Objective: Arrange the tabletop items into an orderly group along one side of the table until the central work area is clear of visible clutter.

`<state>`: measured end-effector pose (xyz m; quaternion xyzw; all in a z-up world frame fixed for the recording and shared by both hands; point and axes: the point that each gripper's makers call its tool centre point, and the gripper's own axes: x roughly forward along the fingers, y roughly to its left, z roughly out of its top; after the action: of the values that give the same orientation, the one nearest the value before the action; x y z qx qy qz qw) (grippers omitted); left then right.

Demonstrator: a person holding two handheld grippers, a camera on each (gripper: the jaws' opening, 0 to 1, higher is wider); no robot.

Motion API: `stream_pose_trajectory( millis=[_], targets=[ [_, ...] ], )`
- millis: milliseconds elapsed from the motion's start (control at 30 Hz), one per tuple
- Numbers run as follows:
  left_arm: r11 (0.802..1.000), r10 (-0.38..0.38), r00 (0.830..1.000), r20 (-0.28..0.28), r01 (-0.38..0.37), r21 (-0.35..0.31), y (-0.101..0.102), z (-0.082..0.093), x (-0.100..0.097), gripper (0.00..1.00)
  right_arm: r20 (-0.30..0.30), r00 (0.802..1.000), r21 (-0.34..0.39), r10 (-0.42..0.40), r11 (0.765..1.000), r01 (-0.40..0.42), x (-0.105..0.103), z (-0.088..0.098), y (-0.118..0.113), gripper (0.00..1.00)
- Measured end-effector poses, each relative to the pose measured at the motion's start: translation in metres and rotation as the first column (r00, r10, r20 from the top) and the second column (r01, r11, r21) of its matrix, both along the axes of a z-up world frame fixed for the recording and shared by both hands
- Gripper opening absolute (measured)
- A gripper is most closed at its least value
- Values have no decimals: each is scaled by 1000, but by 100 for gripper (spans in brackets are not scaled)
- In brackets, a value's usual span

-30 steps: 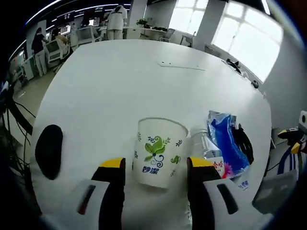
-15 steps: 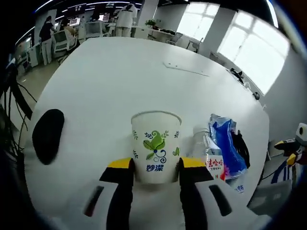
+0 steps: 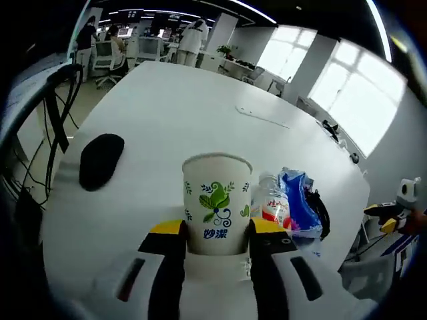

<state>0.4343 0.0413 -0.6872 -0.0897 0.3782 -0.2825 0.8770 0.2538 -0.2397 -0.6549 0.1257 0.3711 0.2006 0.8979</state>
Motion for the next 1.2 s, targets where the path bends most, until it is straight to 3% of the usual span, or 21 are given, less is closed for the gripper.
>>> stream_pose_trajectory(
  millis=[167,333,533,767,867,967,1067,1200],
  targets=[
    [1000,-24,999,23,24,2,-1,15,-21,36,14,1000,9,12,1000,-13,2,3,6,64],
    [997,-53,997,58,56,-52,-20,33,-36,36,31,999,19,24,1000,-25,7,8,15,64],
    [989,-136,987,81,140,-52,-50,41,-57,36,50,997,27,56,998,-58,12,13,29,63],
    [963,-259,961,97,264,-44,-86,43,-80,36,77,991,30,114,993,-117,19,21,45,59],
    [950,-307,946,104,312,-26,-98,42,-90,36,101,988,67,116,990,-123,25,30,52,57],
    [936,-342,934,102,348,-50,-113,42,-103,36,121,986,98,115,987,-127,29,36,57,54],
    [908,-413,906,97,418,-37,-127,38,-122,36,138,982,123,131,981,-148,29,43,64,50],
    [895,-439,894,91,444,-38,-136,35,-135,36,148,978,141,149,975,-170,27,46,70,45]
  ],
)
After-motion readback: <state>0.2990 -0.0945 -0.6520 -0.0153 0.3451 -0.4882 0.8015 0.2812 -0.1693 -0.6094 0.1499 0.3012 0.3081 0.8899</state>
